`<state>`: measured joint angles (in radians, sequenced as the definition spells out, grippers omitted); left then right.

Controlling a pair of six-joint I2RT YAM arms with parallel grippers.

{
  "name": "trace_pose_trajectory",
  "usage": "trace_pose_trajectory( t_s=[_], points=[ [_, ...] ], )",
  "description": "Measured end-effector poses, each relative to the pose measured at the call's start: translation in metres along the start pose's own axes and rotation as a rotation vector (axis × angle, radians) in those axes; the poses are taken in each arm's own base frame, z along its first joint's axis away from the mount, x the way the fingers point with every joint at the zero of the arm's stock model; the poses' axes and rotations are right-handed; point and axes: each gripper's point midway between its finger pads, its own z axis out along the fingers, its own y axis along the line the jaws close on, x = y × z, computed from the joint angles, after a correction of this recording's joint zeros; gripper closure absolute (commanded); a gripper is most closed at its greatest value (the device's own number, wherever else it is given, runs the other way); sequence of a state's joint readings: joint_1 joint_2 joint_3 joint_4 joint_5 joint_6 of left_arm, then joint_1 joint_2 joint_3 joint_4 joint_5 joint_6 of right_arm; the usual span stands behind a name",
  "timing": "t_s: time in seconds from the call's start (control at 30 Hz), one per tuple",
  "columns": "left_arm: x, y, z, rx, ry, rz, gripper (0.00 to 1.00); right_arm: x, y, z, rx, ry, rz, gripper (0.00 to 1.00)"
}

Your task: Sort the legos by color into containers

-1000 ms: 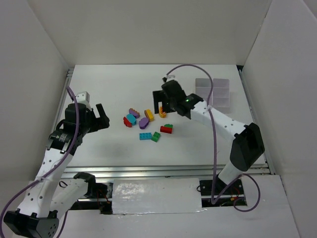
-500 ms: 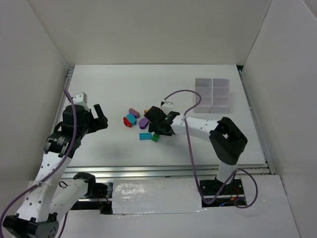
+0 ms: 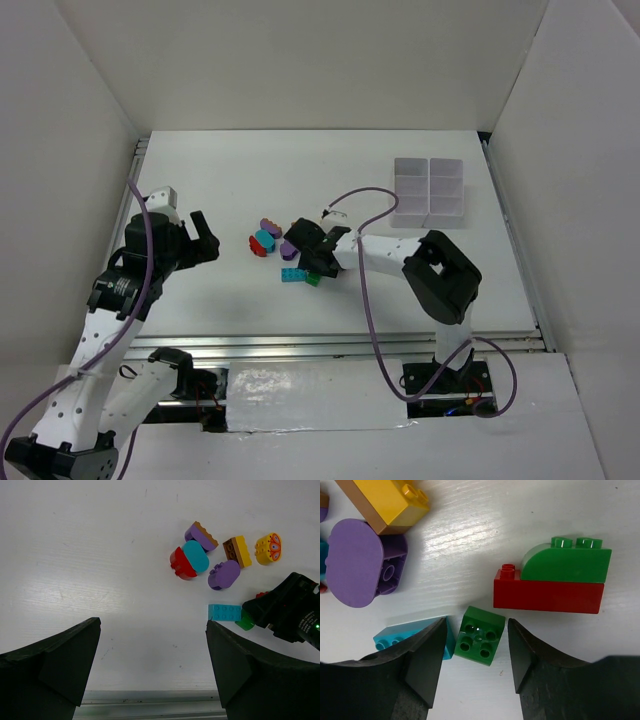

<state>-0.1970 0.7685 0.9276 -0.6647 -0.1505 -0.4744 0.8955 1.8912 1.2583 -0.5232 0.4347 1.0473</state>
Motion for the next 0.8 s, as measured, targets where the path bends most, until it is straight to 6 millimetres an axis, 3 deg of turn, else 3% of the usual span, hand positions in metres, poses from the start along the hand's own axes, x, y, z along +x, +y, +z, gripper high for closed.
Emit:
trace_pose_trajectory(
  t_s=[0.37,0.43,0.5,0.57,0.63,0.67,0.7,0.8],
  points=[
    [0.001,-0.002,-0.001,0.010,0.002,0.002,0.00,0.012,-0.012,0.006,0.026,0.021,0.003,0.43],
    [0.001,-0.002,-0.001,0.011,0.002,0.002,0.00,0.012,-0.011,0.006,0.022,0.021,0.002,0.60],
    [0.001,-0.002,-0.001,0.012,0.003,0.003,0.00,0.013,-0.012,0.006,0.023,0.019,0.003,0.70],
    [0.001,-0.003,-0.001,0.012,0.002,0.003,0.00,0.012,-0.012,0.006,0.021,0.016,0.008,0.71],
    [0.001,-0.003,-0.001,0.014,0.003,0.003,0.00,0.012,-0.012,0.005,0.018,0.016,0.008,0.84],
    [0.001,-0.003,-0.001,0.015,0.003,0.003,0.00,0.012,-0.012,0.004,0.016,0.016,0.006,0.85],
    [0.001,-0.003,-0.001,0.014,0.004,0.003,0.01,0.012,-0.012,0.003,0.012,0.019,0.004,0.99],
    [0.001,-0.003,0.000,0.014,0.004,0.003,0.00,0.008,-0.010,-0.011,-0.026,0.021,-0.004,1.00]
  ],
)
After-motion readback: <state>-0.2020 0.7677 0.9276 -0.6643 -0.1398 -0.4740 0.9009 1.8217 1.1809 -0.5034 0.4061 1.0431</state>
